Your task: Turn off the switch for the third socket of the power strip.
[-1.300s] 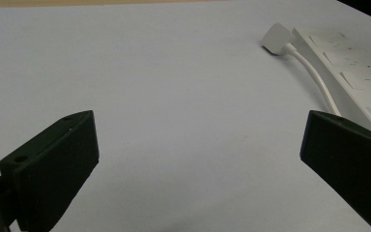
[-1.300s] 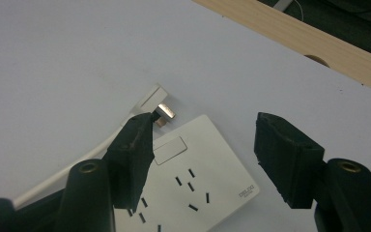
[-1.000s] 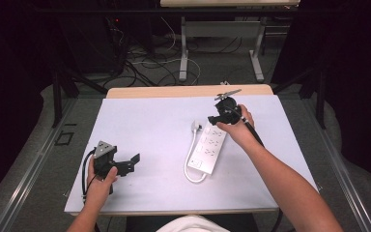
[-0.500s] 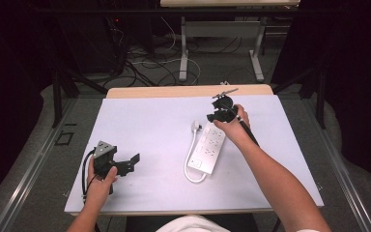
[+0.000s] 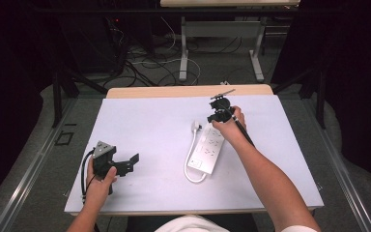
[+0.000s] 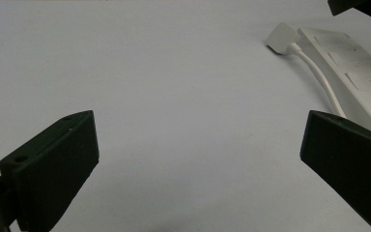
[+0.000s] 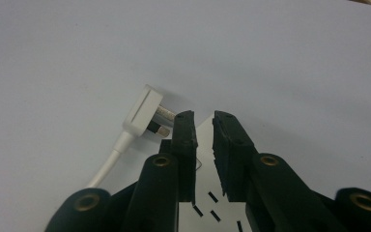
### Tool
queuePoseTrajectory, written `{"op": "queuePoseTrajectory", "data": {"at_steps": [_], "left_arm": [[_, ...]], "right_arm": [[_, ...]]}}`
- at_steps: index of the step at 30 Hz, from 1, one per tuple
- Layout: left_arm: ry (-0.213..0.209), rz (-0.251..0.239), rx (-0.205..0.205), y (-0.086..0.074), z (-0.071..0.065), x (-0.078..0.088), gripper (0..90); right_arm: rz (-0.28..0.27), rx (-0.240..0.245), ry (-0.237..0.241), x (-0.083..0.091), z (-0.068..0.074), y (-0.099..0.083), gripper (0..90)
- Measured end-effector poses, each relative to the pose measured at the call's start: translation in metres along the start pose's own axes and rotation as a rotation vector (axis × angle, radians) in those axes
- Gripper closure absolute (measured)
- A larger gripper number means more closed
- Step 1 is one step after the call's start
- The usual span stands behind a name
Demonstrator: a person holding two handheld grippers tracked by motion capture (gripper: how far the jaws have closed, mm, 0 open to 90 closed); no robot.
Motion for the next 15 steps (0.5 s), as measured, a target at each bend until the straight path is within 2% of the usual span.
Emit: {"op": "queuePoseTrajectory", "data": {"at_steps": [2,4,6,11,13,15], "left_arm": [[0.003,0.001,-0.004,0.0000,0.0007,0.0004,0.1],[0.004,-0.001,-0.003,0.0000,0.0008,0.0006,0.1],[0.001,0.008,-0.003,-0.0006,0.0006,0.0012,0.1],[0.000,0.008,0.000,-0.0011,0.0004,0.0015,0.1],[0.000,0.010,0.004,-0.0014,0.0004,0.0018,0.1],[0.000,0.009,0.005,-0.0014,0.0006,0.0017,0.1]], "right_arm": [[0.011,-0.012,0.014,-0.0017,0.0010,-0.0007,82.5],[0.021,-0.014,0.003,-0.0033,-0.0002,-0.0015,84.4],[0.027,-0.025,0.022,-0.0045,0.0021,-0.0019,85.9],[0.046,-0.017,0.017,-0.0079,0.0018,-0.0044,89.1],[0.038,-0.034,0.031,-0.0093,0.0041,-0.0040,90.0],[0.056,-0.036,0.019,-0.0100,0.0036,-0.0050,90.0]]}}
Point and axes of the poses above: each handheld gripper's, and its own axes: x roughly backward along the jaws, y roughly out of its top, z roughly to its left, the point moved 8 cm from there along -x, roughly forward along the jaws, and after that the axes turned 7 degrees about z, right-handed, at the moved point
